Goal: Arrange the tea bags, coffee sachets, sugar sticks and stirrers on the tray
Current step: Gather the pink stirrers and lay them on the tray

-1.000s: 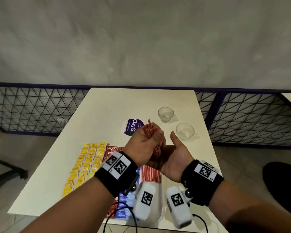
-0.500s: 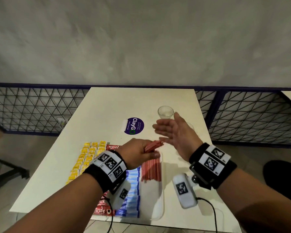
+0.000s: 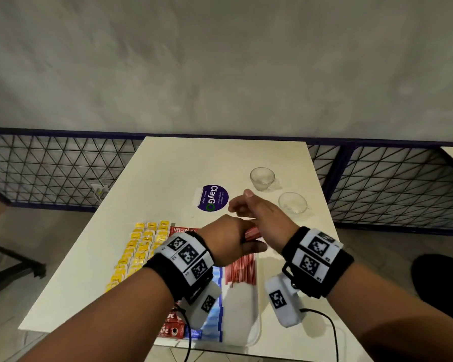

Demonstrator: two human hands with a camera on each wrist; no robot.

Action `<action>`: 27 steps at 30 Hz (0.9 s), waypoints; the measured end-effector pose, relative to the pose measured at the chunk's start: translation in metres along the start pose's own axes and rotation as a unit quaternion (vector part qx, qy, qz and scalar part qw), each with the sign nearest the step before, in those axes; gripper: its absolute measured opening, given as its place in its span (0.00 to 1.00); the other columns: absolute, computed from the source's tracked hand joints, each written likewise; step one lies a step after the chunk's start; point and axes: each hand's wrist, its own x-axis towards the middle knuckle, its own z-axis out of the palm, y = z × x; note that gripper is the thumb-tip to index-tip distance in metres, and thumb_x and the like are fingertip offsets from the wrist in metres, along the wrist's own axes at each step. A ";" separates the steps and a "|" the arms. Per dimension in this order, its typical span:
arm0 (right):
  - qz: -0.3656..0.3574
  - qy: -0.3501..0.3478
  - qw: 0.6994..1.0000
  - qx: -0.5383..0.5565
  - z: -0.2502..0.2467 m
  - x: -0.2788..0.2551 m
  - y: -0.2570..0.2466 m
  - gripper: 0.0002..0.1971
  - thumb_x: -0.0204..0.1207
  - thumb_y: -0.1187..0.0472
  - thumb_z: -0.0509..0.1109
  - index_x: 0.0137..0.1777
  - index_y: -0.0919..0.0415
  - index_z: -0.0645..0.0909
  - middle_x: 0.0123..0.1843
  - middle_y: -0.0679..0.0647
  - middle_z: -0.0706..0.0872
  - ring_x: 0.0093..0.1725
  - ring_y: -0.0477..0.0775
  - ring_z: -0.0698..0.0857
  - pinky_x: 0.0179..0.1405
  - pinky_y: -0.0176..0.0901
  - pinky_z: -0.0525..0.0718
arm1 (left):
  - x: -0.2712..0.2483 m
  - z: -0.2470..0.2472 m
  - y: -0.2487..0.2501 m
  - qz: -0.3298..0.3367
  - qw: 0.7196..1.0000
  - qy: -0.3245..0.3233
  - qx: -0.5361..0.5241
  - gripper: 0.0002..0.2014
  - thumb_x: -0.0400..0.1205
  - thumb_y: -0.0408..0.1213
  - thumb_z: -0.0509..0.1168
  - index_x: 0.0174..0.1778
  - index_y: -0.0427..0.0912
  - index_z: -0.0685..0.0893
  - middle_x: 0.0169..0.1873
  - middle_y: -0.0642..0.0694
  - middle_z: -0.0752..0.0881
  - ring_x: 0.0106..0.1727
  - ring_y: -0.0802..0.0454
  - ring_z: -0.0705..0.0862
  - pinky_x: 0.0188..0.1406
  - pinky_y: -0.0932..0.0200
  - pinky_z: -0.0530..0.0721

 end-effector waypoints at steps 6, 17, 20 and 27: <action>0.166 -0.083 0.915 0.357 0.004 -0.009 0.003 0.35 0.82 0.34 0.48 0.40 0.63 0.85 0.47 0.64 0.85 0.48 0.63 0.84 0.61 0.59 0.78 | -0.008 -0.016 -0.003 0.103 0.830 0.209 -0.508 0.16 0.75 0.59 0.71 0.32 0.52 0.80 0.24 0.51 0.80 0.33 0.40 0.80 0.35 0.44 0.81; -0.002 -0.180 0.968 0.176 -0.004 -0.012 -0.010 0.28 0.62 0.40 0.76 0.58 0.56 0.82 0.47 0.54 0.86 0.46 0.52 0.86 0.47 0.43 0.83 | -0.011 -0.006 -0.004 0.013 0.907 0.100 -0.409 0.12 0.81 0.39 0.67 0.30 0.48 0.84 0.21 0.45 0.80 0.22 0.56 0.81 0.26 0.65 0.80; -0.001 -0.191 0.981 0.039 -0.002 -0.009 -0.020 0.21 0.71 0.52 0.74 0.64 0.54 0.82 0.58 0.51 0.87 0.57 0.45 0.86 0.59 0.39 0.82 | -0.011 0.001 0.002 -0.025 0.940 0.010 -0.341 0.18 0.81 0.22 0.64 0.30 0.48 0.81 0.20 0.57 0.84 0.27 0.70 0.82 0.31 0.74 0.79; 0.021 -0.193 0.980 -0.049 -0.010 -0.004 -0.023 0.15 0.80 0.64 0.61 0.61 0.54 0.85 0.56 0.51 0.89 0.56 0.46 0.87 0.62 0.40 0.82 | -0.018 0.012 -0.005 -0.060 0.882 -0.017 -0.467 0.08 0.84 0.30 0.63 0.41 0.30 0.81 0.32 0.41 0.86 0.36 0.45 0.87 0.41 0.55 0.87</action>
